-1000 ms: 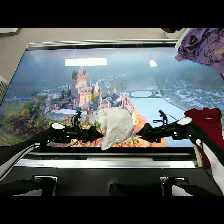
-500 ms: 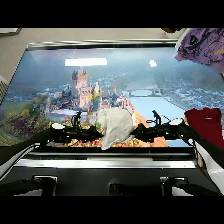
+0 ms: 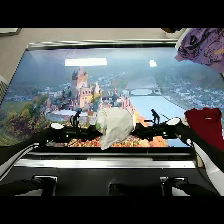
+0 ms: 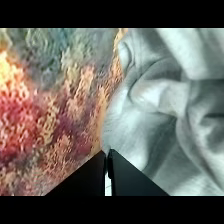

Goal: Fold the clothes and pants, and hang the long-sleeved shirts on hangers.

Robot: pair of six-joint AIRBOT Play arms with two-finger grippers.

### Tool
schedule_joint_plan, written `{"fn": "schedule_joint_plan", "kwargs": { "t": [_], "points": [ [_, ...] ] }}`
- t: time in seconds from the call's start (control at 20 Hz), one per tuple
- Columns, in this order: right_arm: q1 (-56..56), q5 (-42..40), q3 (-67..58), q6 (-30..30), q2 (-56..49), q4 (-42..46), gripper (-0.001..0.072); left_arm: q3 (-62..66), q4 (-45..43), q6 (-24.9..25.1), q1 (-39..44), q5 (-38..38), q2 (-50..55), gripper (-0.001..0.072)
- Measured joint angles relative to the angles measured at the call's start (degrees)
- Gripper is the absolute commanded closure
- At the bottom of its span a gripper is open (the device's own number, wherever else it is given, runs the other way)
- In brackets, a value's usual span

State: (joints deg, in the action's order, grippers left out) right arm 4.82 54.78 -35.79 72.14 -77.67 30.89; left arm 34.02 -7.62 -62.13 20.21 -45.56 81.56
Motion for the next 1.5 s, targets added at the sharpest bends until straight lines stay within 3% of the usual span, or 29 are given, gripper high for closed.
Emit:
{"fn": "schedule_joint_plan", "kwargs": {
  "t": [0.3,0.55,0.7,1.1,1.3,1.5],
  "points": [
    [0.02,2.27,-10.84,9.62,12.46,13.14,0.0683,0.09,-4.09,-1.05,-8.46,0.09,-11.47,0.0696],
    [0.04,6.21,-30.14,19.82,22.75,31.95,0.0682,3.28,-12.39,-7.69,-18.78,-0.37,-29.9,0.0695],
    [0.04,8.28,-42.38,22.69,26.53,39.52,0.0682,7.96,-16.96,-12.35,-24.17,-0.44,-40.41,0.0695],
    [0.04,10.91,-64.89,23.82,35.54,44.52,0.0681,21.86,-20.81,-19.98,-29.07,1.62,-56.94,0.0695],
    [0.04,7.98,-69.77,26.05,39.89,49.83,0.0681,26.23,-27.74,-27.93,-29.4,5.99,-60.7,0.0694],
    [0.04,6.25,-71.34,29.27,39.39,52.78,0.0681,28.3,-41.11,-38.07,-29.46,6.78,-60.74,0.0694]
  ]
}}
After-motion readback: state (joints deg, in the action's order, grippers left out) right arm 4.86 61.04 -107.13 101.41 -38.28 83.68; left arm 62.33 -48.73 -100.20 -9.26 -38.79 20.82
